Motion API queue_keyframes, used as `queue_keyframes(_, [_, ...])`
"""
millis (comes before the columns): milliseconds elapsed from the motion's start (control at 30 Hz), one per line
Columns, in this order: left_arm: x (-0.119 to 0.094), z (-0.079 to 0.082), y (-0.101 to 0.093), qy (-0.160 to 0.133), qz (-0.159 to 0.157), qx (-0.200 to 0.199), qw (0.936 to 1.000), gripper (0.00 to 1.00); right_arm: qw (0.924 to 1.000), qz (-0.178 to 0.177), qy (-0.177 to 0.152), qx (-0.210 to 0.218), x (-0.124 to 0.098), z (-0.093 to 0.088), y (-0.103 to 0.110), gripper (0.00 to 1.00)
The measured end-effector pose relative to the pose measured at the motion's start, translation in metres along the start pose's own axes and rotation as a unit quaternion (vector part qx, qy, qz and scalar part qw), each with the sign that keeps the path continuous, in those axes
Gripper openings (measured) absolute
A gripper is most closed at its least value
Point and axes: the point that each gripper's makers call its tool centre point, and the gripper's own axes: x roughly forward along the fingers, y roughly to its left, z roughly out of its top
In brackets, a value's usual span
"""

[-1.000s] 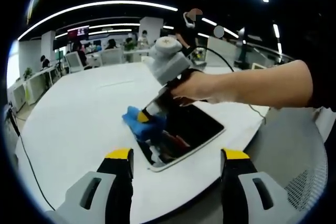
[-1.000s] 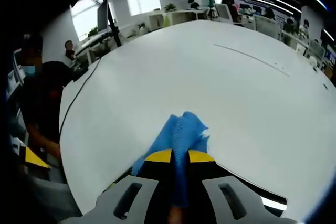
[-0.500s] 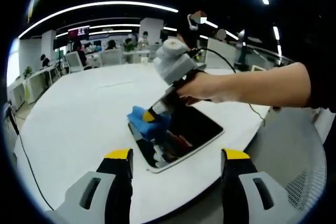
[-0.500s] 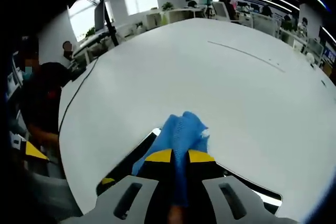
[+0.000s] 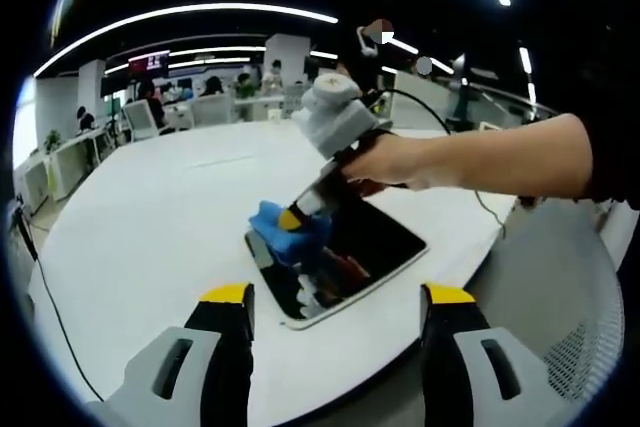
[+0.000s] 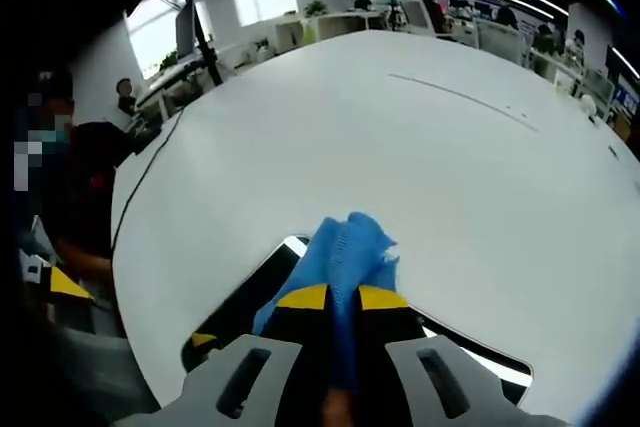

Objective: Wipe the mirror surface with the cleaning cloth until all visible marks leave the cleaned area.

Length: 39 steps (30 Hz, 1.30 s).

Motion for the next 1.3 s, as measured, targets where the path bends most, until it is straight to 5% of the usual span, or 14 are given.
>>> queue_keyframes(1300, [0.001, -0.003, 0.000, 0.008, -0.003, 0.003, 1.0000, 0.66, 0.9992, 0.025, 0.014, -0.029, -0.012, -0.024, 0.024, 0.04])
